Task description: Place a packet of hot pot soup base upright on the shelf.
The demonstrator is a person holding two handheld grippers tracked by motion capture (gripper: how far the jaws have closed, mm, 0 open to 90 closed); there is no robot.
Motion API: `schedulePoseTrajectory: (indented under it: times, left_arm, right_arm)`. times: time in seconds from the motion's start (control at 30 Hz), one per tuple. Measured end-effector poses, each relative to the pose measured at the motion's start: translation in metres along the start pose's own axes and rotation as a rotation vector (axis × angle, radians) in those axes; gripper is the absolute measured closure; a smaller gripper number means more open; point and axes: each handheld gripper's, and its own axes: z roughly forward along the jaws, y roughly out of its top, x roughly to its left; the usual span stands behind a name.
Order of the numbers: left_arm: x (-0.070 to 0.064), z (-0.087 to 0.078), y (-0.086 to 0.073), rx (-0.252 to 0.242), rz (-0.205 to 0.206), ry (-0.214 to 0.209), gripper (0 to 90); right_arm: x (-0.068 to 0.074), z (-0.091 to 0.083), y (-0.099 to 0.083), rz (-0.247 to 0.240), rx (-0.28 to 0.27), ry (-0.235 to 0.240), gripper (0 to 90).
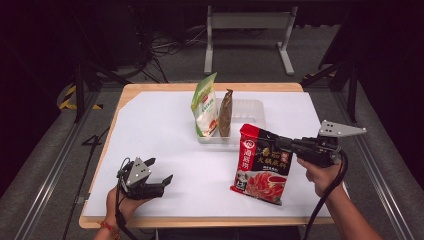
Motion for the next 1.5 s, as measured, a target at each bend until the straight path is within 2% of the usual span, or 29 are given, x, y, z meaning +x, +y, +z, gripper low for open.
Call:
schedulePoseTrajectory:
  times: [0.27,0.73,0.87,1.07,1.27,1.5]
  left_arm:
    - [0.001,-0.001,0.0,0.0,-0.012,0.004,19.1]
    - [0.002,-0.002,0.0,-0.005,-0.009,0.008,19.6]
    - [0.003,-0.003,0.0,-0.016,-0.022,0.023,19.8]
    - [0.003,-0.005,0.0,-0.025,-0.013,0.038,19.8]
    - [0.004,-0.005,0.0,-0.027,-0.018,0.031,20.2]
    - [0.003,-0.004,0.0,-0.024,-0.017,0.026,20.3]
  right_arm:
    - [0.001,-0.003,0.009,-0.014,-0.022,-0.014,89.2]
    - [0.001,-0.003,0.018,-0.033,-0.046,-0.054,89.2]
    - [0.002,-0.004,0.021,-0.037,-0.05,-0.068,89.1]
    - [0.005,-0.005,0.028,-0.059,-0.053,-0.101,89.1]
    - [0.004,-0.003,0.033,-0.054,-0.077,-0.117,89.1]
    - [0.004,0.002,0.042,-0.069,-0.09,-0.143,89.1]
